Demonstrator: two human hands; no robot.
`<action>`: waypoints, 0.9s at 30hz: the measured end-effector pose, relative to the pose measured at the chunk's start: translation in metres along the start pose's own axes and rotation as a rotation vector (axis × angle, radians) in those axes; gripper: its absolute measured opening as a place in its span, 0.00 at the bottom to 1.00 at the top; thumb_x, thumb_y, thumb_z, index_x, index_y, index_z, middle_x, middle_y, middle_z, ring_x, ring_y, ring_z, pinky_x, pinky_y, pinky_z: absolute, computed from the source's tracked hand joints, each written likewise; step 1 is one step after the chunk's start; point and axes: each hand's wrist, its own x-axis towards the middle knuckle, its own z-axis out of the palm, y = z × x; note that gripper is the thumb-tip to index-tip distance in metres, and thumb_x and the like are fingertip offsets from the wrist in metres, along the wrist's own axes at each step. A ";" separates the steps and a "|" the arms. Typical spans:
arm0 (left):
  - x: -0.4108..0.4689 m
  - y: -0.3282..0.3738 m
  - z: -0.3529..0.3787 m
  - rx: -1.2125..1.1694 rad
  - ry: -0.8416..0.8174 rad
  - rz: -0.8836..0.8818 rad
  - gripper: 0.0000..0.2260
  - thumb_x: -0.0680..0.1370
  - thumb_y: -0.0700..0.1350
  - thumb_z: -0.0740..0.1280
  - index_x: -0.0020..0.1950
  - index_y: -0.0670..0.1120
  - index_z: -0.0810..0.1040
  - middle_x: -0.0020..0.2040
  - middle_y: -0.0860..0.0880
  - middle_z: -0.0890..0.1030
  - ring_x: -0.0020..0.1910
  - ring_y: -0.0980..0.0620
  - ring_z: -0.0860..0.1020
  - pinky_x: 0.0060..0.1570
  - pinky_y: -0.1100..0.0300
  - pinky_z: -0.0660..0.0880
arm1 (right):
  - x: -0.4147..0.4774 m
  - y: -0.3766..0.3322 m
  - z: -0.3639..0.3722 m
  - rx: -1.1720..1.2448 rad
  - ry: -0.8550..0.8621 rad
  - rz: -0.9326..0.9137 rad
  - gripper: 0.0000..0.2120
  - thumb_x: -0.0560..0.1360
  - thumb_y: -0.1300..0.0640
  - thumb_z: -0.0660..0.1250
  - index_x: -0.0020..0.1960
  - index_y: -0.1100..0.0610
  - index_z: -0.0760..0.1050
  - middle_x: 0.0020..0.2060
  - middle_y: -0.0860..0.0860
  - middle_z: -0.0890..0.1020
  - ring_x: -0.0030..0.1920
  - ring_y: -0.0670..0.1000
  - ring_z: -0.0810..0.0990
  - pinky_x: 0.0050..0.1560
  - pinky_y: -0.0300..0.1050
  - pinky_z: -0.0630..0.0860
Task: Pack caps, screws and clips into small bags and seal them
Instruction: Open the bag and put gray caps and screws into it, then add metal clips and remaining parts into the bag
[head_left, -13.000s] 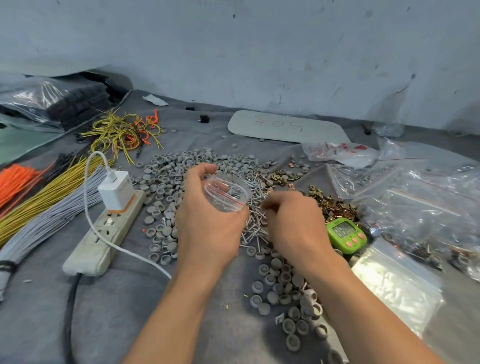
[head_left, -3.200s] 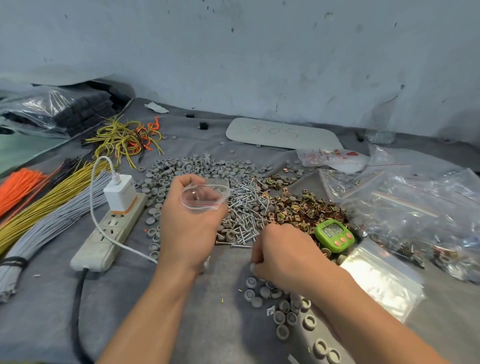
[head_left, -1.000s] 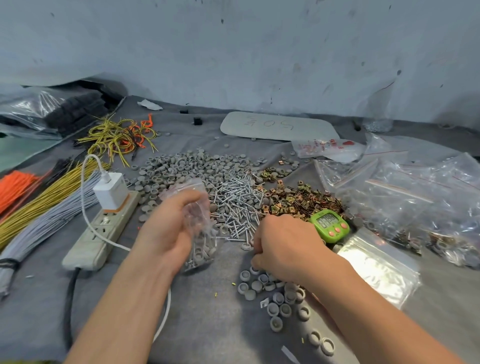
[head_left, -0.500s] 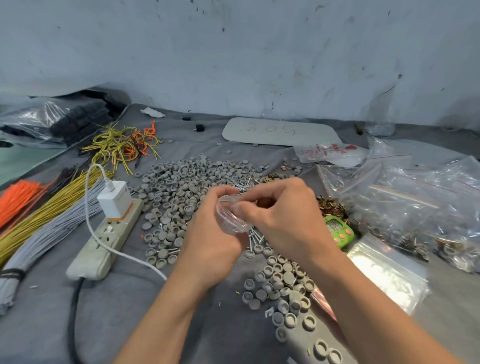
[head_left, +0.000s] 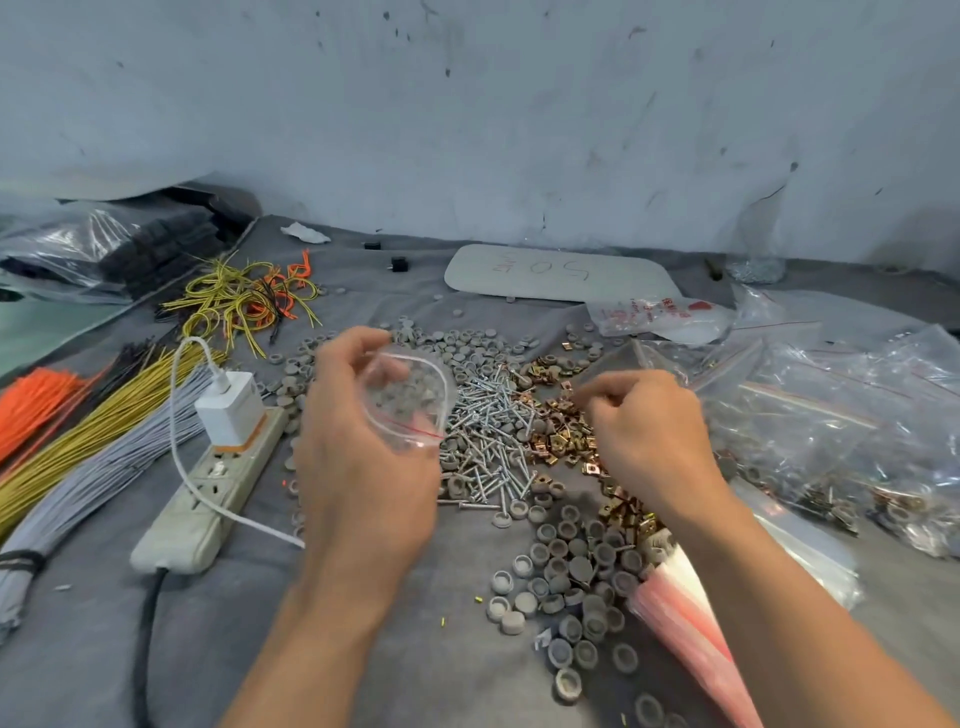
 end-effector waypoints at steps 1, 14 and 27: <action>-0.002 -0.001 0.007 0.126 -0.078 0.033 0.39 0.66 0.33 0.79 0.68 0.61 0.67 0.51 0.62 0.76 0.51 0.58 0.77 0.52 0.56 0.76 | 0.004 0.005 0.002 -0.107 -0.055 0.023 0.15 0.80 0.61 0.64 0.55 0.46 0.86 0.53 0.47 0.88 0.43 0.47 0.85 0.52 0.51 0.83; -0.009 -0.019 0.035 0.469 -0.626 -0.115 0.56 0.67 0.46 0.81 0.80 0.66 0.44 0.45 0.60 0.68 0.54 0.49 0.72 0.60 0.49 0.75 | 0.006 0.015 0.018 -0.660 -0.443 -0.190 0.17 0.76 0.66 0.61 0.62 0.51 0.75 0.49 0.51 0.77 0.52 0.57 0.78 0.49 0.50 0.75; -0.006 -0.030 0.024 0.483 -0.618 -0.163 0.51 0.68 0.51 0.79 0.78 0.67 0.46 0.58 0.53 0.78 0.54 0.48 0.76 0.57 0.47 0.77 | 0.000 0.015 0.007 -0.638 -0.327 -0.168 0.13 0.75 0.63 0.68 0.50 0.47 0.85 0.46 0.51 0.86 0.49 0.57 0.83 0.59 0.49 0.72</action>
